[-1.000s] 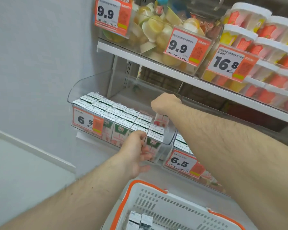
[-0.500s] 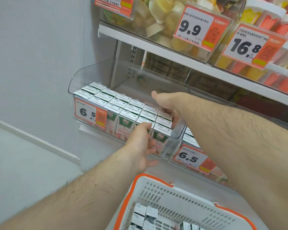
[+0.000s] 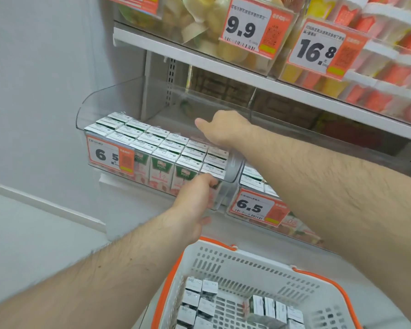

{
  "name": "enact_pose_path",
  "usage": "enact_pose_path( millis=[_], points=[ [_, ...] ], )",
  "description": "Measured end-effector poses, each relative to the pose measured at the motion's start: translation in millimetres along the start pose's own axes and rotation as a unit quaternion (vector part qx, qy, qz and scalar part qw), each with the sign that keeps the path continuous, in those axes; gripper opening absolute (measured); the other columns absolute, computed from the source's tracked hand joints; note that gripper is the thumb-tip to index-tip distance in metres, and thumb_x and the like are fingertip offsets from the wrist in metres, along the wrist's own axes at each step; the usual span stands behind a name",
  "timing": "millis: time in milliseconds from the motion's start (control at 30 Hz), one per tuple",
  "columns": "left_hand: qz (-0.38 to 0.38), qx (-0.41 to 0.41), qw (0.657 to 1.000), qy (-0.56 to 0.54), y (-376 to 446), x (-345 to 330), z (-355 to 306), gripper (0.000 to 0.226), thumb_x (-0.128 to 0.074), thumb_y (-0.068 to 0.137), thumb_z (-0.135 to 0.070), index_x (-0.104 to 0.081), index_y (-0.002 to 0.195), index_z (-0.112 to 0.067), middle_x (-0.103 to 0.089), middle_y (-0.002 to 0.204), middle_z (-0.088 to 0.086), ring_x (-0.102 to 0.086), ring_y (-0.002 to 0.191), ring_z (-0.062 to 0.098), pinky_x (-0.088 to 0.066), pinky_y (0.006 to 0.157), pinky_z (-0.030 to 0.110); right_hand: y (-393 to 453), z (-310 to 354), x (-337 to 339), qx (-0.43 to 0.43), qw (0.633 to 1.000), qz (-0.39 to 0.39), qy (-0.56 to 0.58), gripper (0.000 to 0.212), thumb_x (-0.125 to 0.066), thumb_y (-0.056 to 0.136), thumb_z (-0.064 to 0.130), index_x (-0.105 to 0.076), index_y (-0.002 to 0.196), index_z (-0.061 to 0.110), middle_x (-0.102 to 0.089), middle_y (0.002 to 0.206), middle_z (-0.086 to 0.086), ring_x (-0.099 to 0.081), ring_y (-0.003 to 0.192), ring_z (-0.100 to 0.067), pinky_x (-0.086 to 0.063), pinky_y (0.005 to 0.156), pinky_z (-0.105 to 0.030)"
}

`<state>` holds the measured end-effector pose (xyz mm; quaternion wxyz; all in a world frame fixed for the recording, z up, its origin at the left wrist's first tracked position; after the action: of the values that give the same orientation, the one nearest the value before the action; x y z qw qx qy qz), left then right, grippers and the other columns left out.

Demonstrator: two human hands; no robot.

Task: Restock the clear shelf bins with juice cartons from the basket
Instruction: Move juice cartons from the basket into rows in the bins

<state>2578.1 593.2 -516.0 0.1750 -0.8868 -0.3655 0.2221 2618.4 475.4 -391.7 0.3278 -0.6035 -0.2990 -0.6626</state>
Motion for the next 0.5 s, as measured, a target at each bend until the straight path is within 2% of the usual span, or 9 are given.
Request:
enact_pose_path(
  millis=[33,67,100,233,300,500],
  points=[
    [0.013,-0.008,0.999,0.03,-2,-5,3,0.011,-0.051,0.092,-0.025,-0.057,0.086,-0.019,-0.053,0.093,0.003,-0.055,0.095,0.021,-0.046,0.094,0.045,-10,0,7,0.029,0.997,-0.058,0.03,0.052,-0.033,0.101,0.049,-0.06,0.08,0.01,-0.066,0.09,-0.008,-0.061,0.086,-0.03,-0.045,0.066,-0.032],
    [0.028,-0.012,0.997,0.068,-5,-11,7,0.01,-0.051,0.092,-0.023,-0.057,0.085,-0.019,-0.053,0.091,0.002,-0.054,0.093,0.021,-0.045,0.094,0.044,-24,-1,11,0.057,0.991,-0.108,0.049,0.047,-0.039,0.099,0.045,-0.053,0.068,0.013,-0.061,0.073,-0.004,-0.059,0.075,-0.026,-0.04,0.06,-0.031],
    [0.043,-0.022,0.994,0.103,-8,-19,12,0.008,-0.052,0.091,-0.023,-0.058,0.087,-0.019,-0.055,0.09,0.001,-0.054,0.092,0.022,-0.045,0.092,0.043,-42,-5,12,0.082,0.985,-0.14,0.062,0.043,-0.044,0.097,0.041,-0.049,0.062,0.015,-0.057,0.065,-0.001,-0.056,0.069,-0.024,-0.039,0.059,-0.031],
    [0.101,-0.03,0.977,0.185,-20,-48,29,0.004,-0.055,0.09,-0.022,-0.057,0.091,-0.019,-0.057,0.091,0.001,-0.055,0.086,0.02,-0.045,0.08,0.037,-104,-28,9,0.135,0.956,-0.217,0.142,0.042,-0.054,0.094,0.027,-0.041,0.055,0.014,-0.043,0.052,0.003,-0.043,0.058,-0.02,-0.039,0.059,-0.037],
    [0.124,-0.031,0.967,0.218,-27,-62,38,0.003,-0.055,0.088,-0.021,-0.056,0.091,-0.019,-0.057,0.09,0.001,-0.056,0.084,0.02,-0.044,0.074,0.034,-128,-46,12,0.143,0.936,-0.264,0.181,0.039,-0.057,0.091,0.021,-0.044,0.055,0.009,-0.041,0.051,0.001,-0.04,0.057,-0.022,-0.039,0.058,-0.039],
    [0.196,-0.066,0.917,0.342,-44,-106,75,0.005,-0.054,0.088,-0.014,-0.049,0.089,-0.015,-0.049,0.088,0.009,-0.045,0.08,0.021,-0.031,0.068,0.032,-191,-99,-7,0.144,0.91,-0.337,0.193,0.037,-0.049,0.082,0.028,-0.046,0.051,0.008,-0.036,0.048,0.003,-0.034,0.052,-0.016,-0.031,0.052,-0.032]
  ],
)
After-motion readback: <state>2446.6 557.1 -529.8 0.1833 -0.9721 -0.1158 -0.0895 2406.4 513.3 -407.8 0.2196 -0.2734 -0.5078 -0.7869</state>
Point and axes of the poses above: each hand's wrist, its own y-axis towards the middle knuckle, its own x-axis out of the back of the hand, z = x × y, the point moved 7 cm from there along y, towards the middle knuckle
